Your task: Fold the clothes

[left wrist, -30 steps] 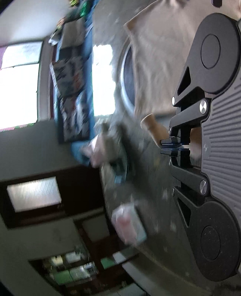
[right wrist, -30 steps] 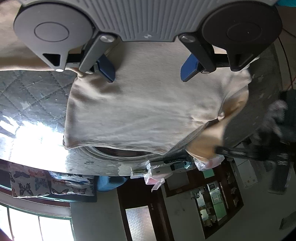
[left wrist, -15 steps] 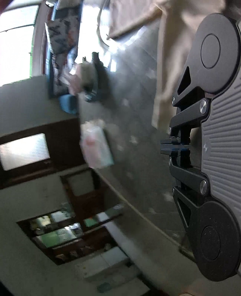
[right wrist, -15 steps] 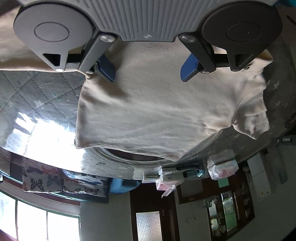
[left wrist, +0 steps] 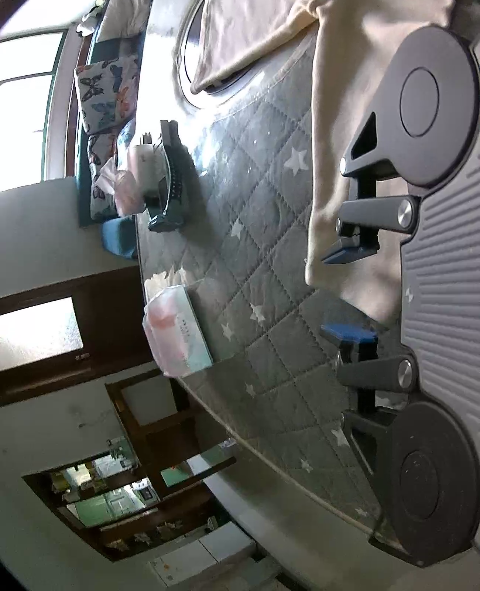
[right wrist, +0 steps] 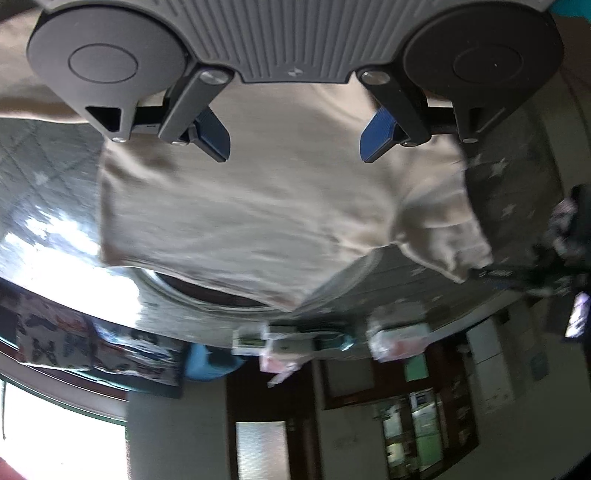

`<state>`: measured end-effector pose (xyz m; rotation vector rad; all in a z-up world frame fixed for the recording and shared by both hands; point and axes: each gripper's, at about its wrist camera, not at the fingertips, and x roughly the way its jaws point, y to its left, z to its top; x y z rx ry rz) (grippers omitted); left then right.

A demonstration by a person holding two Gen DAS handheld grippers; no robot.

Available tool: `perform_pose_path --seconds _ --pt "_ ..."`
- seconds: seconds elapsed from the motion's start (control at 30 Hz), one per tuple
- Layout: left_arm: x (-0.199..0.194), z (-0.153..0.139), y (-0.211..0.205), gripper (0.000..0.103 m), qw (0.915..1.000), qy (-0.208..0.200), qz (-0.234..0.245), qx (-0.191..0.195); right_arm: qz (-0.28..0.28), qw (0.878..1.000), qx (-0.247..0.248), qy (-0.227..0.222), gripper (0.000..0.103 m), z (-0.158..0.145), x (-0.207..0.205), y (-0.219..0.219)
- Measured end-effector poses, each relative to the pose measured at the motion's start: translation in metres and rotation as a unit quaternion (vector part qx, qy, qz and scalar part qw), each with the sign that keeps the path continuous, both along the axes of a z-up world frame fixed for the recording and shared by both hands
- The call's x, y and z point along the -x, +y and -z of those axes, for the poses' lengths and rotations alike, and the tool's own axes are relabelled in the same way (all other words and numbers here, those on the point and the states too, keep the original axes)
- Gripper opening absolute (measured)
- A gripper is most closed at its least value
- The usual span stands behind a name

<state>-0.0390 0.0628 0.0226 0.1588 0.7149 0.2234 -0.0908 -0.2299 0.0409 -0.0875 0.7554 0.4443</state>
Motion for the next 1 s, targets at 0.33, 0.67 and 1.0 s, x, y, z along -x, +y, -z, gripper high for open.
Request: perform_pose_path --seconds 0.33,0.67,1.0 --pt "-0.008 0.021 -0.005 0.000 0.9956 0.003 0.020 -0.092 -0.033 0.998 0.034 0.031 0.080 0.019 0.005 0.021" --pt "0.003 0.002 0.004 0.004 0.9992 0.002 0.007 -0.038 -0.047 0.998 0.039 0.021 0.079 0.011 0.014 0.020" --pt "0.018 -0.031 -0.082 0.004 0.9768 0.001 0.177 0.120 -0.033 0.999 0.033 0.014 0.079 0.007 0.008 0.014"
